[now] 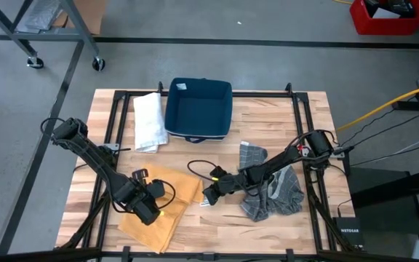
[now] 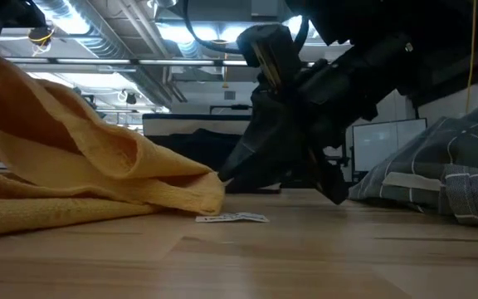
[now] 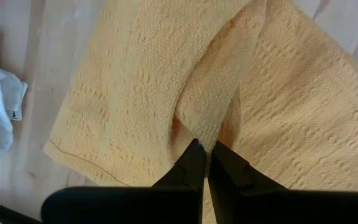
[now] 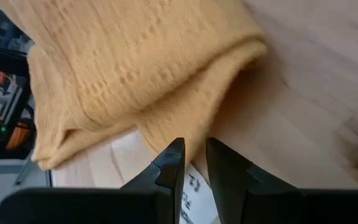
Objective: Fold towel
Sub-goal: Fold the yellow towel
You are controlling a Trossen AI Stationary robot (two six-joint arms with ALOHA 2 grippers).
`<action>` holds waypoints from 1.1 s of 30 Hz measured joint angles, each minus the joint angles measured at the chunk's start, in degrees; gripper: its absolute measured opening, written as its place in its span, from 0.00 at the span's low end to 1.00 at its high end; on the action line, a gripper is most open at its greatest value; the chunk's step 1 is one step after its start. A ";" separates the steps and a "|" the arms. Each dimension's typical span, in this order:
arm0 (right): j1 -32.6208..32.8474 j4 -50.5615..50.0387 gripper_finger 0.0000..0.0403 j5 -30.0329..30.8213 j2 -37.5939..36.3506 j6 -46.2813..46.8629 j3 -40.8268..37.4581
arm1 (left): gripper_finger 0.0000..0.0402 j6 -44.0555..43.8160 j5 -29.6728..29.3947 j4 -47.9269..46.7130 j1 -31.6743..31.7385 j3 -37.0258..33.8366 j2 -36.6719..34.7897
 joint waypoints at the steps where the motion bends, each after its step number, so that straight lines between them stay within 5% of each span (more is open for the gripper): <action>1: 0.00 -0.40 0.18 -0.43 0.00 0.00 0.00 | 0.00 0.02 0.00 0.00 0.00 0.00 0.00; 23: 0.42 1.41 0.18 -1.94 4.48 -0.08 5.30 | 0.00 0.20 -0.04 0.01 0.00 0.00 0.00; 30: 0.50 4.84 0.03 -5.92 4.63 0.04 5.29 | 0.00 0.58 -0.04 -0.70 0.00 0.00 0.00; 33: 0.57 8.86 0.04 -7.76 4.63 1.06 5.25 | 0.00 1.38 -0.04 -0.85 0.00 0.00 0.00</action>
